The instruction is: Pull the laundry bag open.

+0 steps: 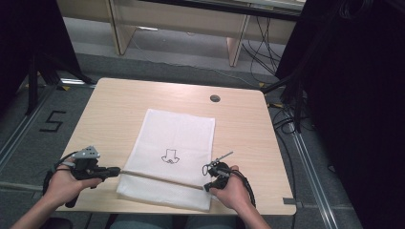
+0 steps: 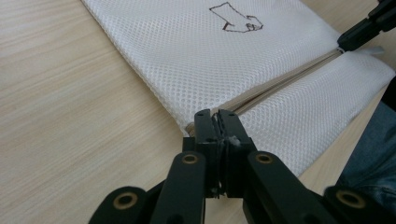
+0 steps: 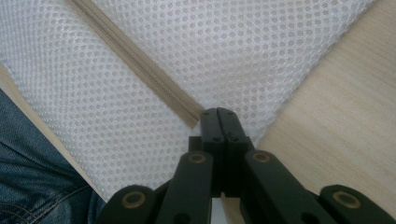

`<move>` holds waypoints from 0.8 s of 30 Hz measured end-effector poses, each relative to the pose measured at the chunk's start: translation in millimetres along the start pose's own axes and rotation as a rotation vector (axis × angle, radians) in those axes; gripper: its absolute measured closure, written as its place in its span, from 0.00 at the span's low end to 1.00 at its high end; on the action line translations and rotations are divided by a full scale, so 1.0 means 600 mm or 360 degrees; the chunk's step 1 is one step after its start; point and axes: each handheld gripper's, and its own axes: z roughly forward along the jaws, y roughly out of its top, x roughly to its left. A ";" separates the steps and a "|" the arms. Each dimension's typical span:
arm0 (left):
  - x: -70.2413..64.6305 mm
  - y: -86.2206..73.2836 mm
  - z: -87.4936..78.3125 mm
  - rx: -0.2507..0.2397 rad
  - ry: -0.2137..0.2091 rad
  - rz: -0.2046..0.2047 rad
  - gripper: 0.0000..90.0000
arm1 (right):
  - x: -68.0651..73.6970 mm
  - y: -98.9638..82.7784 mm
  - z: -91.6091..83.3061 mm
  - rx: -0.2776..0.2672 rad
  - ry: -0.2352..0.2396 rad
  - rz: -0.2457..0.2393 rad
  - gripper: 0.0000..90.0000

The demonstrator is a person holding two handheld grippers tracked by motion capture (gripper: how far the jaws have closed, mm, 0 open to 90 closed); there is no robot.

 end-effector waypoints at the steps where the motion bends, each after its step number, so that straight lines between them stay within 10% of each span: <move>1: 0.000 0.000 0.000 0.0002 0.0009 0.0014 0.97 | -0.001 0.000 0.001 -0.0008 0.0004 -0.0013 1.00; 24: 0.001 -0.006 0.012 0.0043 0.0053 0.0029 0.97 | 0.010 0.002 0.000 0.0013 -0.0065 -0.0057 1.00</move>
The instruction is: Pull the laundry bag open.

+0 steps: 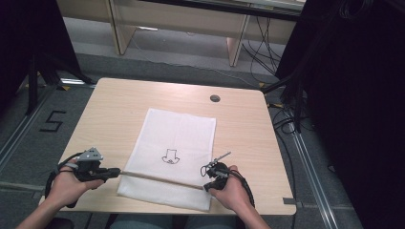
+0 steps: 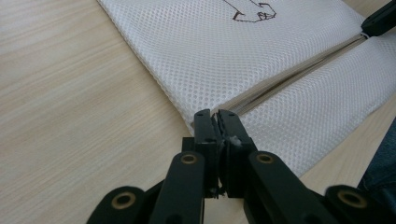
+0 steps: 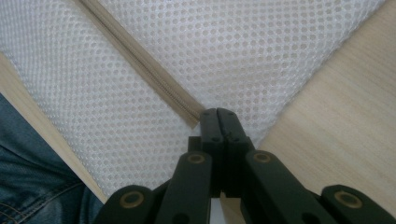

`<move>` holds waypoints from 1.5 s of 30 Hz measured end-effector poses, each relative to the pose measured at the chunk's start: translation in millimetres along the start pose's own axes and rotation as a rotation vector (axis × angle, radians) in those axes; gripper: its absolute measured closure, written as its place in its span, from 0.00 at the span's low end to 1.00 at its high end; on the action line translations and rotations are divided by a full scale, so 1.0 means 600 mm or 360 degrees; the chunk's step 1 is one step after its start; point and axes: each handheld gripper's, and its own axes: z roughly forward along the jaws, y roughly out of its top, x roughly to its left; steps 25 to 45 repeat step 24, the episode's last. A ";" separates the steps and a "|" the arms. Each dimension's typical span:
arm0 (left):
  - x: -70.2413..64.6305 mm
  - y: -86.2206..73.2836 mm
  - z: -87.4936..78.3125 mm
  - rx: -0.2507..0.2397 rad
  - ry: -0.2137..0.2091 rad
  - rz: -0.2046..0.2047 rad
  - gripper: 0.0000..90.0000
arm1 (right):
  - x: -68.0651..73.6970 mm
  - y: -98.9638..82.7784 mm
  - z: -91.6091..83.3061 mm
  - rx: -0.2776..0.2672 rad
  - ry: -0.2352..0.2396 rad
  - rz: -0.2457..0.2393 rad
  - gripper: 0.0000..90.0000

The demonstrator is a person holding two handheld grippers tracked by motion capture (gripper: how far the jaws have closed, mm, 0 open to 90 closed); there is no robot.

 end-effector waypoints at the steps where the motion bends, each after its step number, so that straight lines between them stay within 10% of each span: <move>1: 0.000 -0.001 0.000 -0.0001 -0.0004 0.0017 0.97 | 0.003 0.000 0.000 -0.0001 -0.0011 -0.0002 1.00; 6: 0.001 -0.001 0.001 0.0011 0.0001 0.0047 0.92 | 0.002 -0.002 -0.006 -0.0027 0.0038 0.0021 0.88; 21: 0.011 0.008 -0.002 -0.0285 -0.0029 -0.0087 0.47 | -0.021 -0.009 -0.031 -0.0234 -0.0012 0.0124 0.69; 45: 0.016 0.009 -0.004 -0.0328 0.0000 -0.0117 0.44 | -0.028 -0.011 -0.031 -0.0254 -0.0003 0.0113 0.68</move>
